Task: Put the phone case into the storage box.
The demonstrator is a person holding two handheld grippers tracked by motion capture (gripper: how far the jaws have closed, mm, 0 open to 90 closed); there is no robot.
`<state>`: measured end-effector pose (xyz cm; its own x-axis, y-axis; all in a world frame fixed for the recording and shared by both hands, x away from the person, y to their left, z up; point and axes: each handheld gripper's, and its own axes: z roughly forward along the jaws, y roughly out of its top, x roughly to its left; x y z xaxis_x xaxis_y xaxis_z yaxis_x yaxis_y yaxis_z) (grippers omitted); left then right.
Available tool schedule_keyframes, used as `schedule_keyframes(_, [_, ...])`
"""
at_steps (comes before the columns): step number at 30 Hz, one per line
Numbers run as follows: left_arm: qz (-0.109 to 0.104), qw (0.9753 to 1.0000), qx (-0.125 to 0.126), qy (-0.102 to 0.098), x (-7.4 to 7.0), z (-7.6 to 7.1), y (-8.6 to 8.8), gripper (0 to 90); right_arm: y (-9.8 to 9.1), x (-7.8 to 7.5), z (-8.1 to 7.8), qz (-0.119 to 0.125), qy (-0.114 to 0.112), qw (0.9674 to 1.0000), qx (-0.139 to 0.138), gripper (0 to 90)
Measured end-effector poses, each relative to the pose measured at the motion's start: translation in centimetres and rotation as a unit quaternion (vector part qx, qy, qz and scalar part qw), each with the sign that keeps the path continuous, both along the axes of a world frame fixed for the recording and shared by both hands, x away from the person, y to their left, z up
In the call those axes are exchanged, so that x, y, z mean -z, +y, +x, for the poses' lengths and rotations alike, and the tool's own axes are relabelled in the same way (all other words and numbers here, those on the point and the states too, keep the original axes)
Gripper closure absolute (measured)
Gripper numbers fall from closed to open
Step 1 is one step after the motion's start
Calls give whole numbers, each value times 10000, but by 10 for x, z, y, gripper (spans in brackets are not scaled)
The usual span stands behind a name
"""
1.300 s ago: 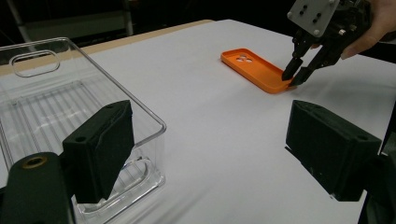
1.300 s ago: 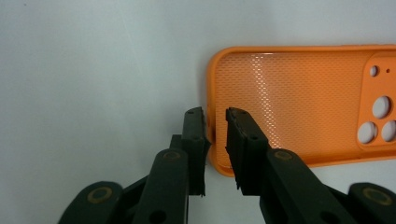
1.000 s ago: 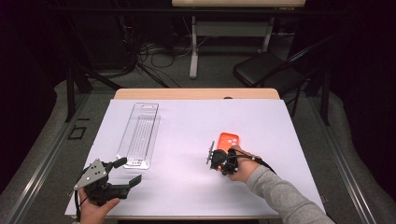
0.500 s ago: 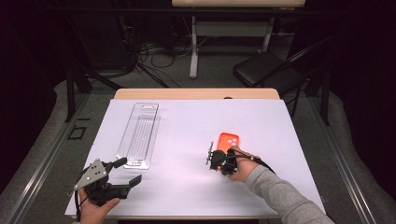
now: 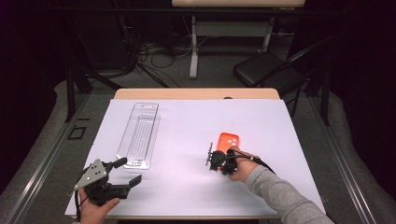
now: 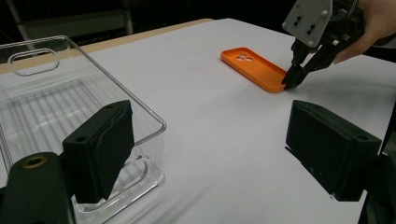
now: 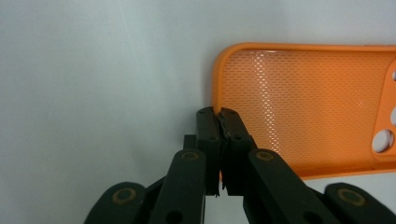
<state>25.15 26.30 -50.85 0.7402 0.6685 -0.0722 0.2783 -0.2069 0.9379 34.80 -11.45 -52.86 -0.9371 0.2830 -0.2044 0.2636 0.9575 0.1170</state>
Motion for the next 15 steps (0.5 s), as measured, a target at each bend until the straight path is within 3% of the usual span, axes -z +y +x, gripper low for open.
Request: schedule_keyframes(15, [8, 10000, 0, 6, 0, 0, 0, 154, -2, 0, 0, 95, 28, 10000, 4, 895])
